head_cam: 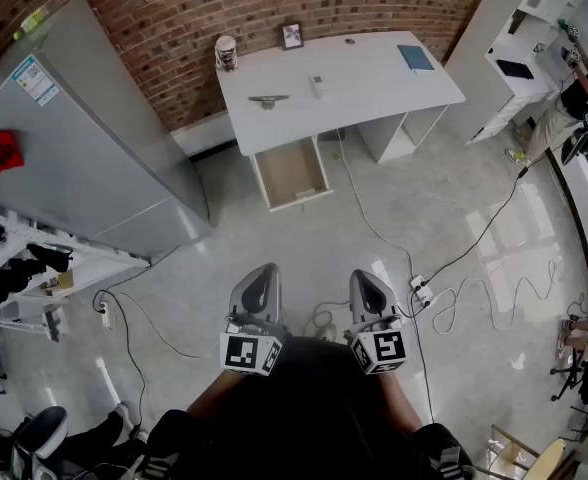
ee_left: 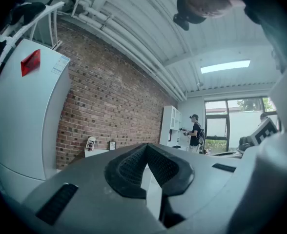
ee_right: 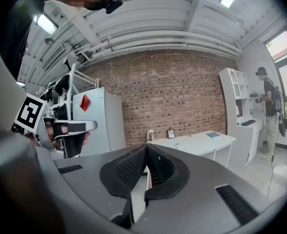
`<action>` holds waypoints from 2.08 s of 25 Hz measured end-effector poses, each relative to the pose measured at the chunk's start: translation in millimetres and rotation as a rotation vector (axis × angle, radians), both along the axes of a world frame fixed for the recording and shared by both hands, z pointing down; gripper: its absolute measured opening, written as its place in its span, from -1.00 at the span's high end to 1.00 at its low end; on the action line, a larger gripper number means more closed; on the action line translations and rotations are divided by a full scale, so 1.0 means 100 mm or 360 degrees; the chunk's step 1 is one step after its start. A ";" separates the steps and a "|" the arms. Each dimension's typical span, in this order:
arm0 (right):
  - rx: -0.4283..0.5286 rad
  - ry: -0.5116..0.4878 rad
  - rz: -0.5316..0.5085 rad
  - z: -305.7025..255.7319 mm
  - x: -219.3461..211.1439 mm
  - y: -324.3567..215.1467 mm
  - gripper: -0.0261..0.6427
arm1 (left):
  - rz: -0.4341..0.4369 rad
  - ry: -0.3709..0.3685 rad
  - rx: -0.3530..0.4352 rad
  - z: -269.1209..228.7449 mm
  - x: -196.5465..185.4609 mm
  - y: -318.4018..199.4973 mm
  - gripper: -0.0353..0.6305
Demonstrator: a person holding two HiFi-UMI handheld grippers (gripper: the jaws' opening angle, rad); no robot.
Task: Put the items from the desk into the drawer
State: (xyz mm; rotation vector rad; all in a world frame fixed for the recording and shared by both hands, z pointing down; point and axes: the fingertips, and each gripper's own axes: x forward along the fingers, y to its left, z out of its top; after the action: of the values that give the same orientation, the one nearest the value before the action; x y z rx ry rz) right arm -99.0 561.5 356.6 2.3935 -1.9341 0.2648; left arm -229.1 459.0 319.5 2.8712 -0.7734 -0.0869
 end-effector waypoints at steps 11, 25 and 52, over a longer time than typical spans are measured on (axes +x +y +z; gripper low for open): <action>0.0032 0.0008 -0.0010 -0.05 0.04 0.00 0.92 | -0.0009 0.0004 0.0001 0.00 0.04 0.02 0.89; 0.0004 0.0014 0.0008 -0.04 0.20 0.20 0.57 | -0.0008 -0.0011 -0.0008 0.00 0.19 0.22 0.89; -0.0053 -0.0066 -0.0124 0.22 0.68 0.35 0.57 | -0.0134 -0.0064 -0.0049 0.09 0.59 0.56 0.89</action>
State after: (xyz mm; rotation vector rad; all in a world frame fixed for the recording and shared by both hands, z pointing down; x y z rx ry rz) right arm -30.9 596.6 378.9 2.3037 -2.0185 0.3427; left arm -170.2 514.9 328.8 2.8190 -0.8952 -0.0275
